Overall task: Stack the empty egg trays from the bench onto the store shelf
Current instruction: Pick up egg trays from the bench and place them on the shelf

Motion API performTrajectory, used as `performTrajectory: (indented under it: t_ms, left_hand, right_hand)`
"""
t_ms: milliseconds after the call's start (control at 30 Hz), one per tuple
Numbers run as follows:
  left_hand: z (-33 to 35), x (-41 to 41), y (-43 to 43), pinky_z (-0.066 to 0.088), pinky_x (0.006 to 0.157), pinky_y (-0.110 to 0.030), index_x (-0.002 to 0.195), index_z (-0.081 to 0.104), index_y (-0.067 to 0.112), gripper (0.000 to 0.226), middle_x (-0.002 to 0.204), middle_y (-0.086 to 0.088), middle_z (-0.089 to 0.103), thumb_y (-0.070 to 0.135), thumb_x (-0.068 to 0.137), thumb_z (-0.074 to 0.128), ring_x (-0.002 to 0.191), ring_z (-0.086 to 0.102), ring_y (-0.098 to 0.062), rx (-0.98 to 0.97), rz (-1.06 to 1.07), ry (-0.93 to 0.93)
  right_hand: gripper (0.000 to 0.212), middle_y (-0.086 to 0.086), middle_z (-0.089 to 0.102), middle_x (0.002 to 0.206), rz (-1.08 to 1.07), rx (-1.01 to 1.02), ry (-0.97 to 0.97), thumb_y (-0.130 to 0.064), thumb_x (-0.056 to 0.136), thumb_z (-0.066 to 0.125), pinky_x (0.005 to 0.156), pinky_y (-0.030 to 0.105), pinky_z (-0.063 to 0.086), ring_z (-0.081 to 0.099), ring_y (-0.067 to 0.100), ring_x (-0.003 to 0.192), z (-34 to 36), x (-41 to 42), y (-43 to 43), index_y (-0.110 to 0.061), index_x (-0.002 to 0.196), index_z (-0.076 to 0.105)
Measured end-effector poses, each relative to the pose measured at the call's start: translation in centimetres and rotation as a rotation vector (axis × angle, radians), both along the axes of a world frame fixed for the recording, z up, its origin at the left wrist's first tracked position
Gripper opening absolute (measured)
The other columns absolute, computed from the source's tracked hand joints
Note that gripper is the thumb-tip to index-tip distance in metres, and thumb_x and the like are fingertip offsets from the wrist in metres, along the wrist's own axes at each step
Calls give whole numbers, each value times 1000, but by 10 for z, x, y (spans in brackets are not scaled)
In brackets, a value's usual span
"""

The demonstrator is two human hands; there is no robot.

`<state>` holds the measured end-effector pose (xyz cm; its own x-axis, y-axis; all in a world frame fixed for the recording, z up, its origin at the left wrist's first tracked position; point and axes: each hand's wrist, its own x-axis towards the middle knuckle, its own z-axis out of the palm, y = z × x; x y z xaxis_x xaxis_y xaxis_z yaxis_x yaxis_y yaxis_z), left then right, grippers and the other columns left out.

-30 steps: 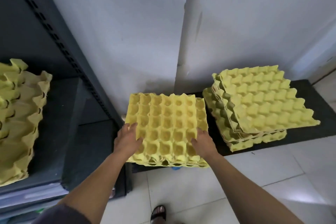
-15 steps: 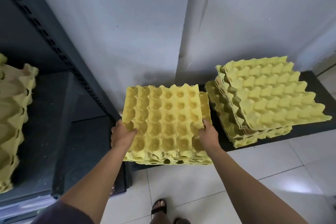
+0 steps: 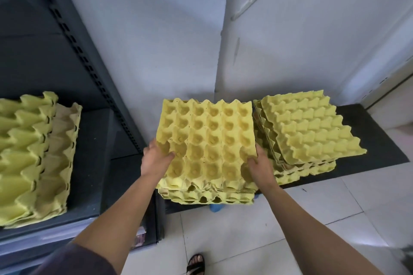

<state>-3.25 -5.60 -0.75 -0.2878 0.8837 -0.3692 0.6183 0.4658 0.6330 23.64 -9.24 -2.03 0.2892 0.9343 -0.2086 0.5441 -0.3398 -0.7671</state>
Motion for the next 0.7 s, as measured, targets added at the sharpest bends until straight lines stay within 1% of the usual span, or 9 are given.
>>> performTrajectory:
  t_ms: [67,133,267,367,433,500,567,633,700]
  left_hand:
    - [14,1,-10,52,82,-48,142,23,16,75,134,-18,37,32,83,66,101,57,-36,22,-13,2]
    - [26,0,-23,53,82,-48,142,23,14,76,133,-18,37,32,83,66,100,58,-36,50,-15,6]
    - [55,-1,-63,54,80,-49,144,21,17,77,133,-17,37,32,83,66,104,53,-35,121,6,-3]
    - [79,-3,-102,56,74,-48,144,21,25,73,134,-14,35,31,85,63,100,55,-33,199,-5,-17]
    - [95,-8,-130,54,80,-50,145,21,26,71,141,-11,28,31,86,61,110,51,-34,247,-49,9]
    - [110,-15,-155,47,92,-50,145,23,26,69,147,-9,22,34,87,60,120,43,-35,256,-91,98]
    - [127,-25,-181,34,104,-49,143,27,29,65,150,-9,18,40,86,58,129,32,-36,277,-107,273]
    - [142,-37,-205,19,109,-49,140,32,33,60,152,-5,15,46,86,54,138,18,-31,359,-151,434]
    - [153,-53,-228,12,112,-48,139,36,34,56,153,-2,16,51,88,49,141,13,-25,451,-267,530]
  right_hand:
    - [48,5,58,121,-31,57,-3,0,93,42,81,15,36,48,10,96,15,1,-9,-13,139,41]
    - [48,5,58,123,-47,106,14,1,92,44,81,12,34,48,8,99,27,1,-20,-11,138,43]
    - [52,7,52,134,-63,136,79,-1,94,44,93,21,33,49,19,120,50,1,-53,-12,144,36]
    - [54,8,49,138,-71,171,146,0,93,42,99,26,35,47,18,119,68,-1,-83,-15,145,35]
    - [54,8,48,140,-60,195,171,0,93,41,104,33,38,47,21,122,81,-5,-102,-15,144,36]
    - [53,8,47,139,-46,220,187,0,92,42,102,33,39,48,19,118,92,-11,-115,-13,143,38]
    - [51,7,50,134,-18,232,206,-1,92,43,92,29,40,48,12,106,105,-23,-126,-14,142,40]
    - [50,4,52,130,5,238,240,-2,93,43,85,28,41,50,10,98,114,-38,-132,-16,140,41]
    - [50,5,51,132,23,240,268,-1,93,42,89,30,43,52,13,103,123,-58,-136,-15,141,41]
